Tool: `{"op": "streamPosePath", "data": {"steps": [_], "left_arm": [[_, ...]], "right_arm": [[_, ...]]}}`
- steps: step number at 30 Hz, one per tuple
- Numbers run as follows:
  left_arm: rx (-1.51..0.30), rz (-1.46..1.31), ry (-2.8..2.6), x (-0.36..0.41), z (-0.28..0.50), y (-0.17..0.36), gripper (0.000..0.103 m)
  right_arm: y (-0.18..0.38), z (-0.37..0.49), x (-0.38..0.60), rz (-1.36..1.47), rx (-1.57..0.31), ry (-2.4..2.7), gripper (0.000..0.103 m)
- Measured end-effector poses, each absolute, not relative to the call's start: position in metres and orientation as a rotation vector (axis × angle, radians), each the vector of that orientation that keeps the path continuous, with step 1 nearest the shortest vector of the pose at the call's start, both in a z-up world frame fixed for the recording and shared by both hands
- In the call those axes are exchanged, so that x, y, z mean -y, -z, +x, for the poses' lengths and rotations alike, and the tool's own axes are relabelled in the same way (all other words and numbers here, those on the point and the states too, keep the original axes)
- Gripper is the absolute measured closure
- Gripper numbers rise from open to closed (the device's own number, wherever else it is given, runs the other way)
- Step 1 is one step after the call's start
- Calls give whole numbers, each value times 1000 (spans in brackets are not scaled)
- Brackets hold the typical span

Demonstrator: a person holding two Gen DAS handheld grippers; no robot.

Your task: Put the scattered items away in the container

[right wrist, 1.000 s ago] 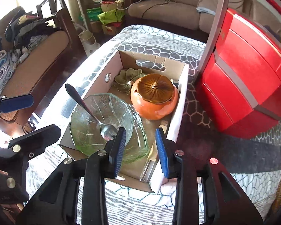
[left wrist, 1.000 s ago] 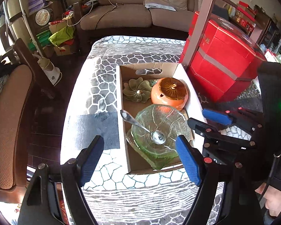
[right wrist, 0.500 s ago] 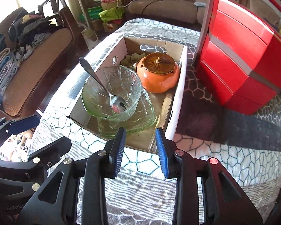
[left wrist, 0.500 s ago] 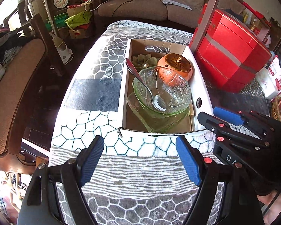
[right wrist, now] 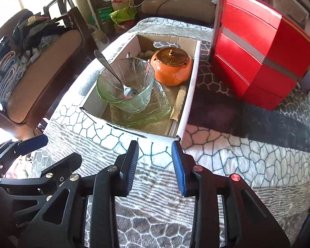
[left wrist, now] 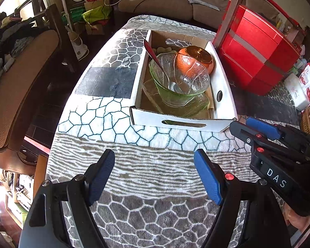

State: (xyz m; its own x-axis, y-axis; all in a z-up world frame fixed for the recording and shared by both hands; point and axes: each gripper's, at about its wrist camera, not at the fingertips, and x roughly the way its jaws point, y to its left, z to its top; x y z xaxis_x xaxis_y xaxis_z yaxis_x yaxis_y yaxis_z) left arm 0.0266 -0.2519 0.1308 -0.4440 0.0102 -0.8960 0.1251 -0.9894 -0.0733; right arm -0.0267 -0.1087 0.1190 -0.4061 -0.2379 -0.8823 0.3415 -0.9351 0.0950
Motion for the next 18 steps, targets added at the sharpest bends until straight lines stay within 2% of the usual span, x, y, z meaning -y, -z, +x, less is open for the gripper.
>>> {"op": "streamPosePath", "data": {"steps": [6,12,14,15,18], "left_arm": [[-201,1588,2612,238,39,-131,24],[-208,1547,2630,215,46,-129,24],[-203,1536,2648,204,47,-128,24],[-206,1530,2662,198,46,-128,20],[-192,1515,2685,178,44,-124,1]], "right_arm": [[-118,-12,86,1463,-125,2401,69],[-114,0,52,1461,-107,2443,52],[-113,3,37,1456,-95,2464,37],[-112,4,28,1455,-88,2475,32],[-109,7,0,1468,-58,2516,24]]}}
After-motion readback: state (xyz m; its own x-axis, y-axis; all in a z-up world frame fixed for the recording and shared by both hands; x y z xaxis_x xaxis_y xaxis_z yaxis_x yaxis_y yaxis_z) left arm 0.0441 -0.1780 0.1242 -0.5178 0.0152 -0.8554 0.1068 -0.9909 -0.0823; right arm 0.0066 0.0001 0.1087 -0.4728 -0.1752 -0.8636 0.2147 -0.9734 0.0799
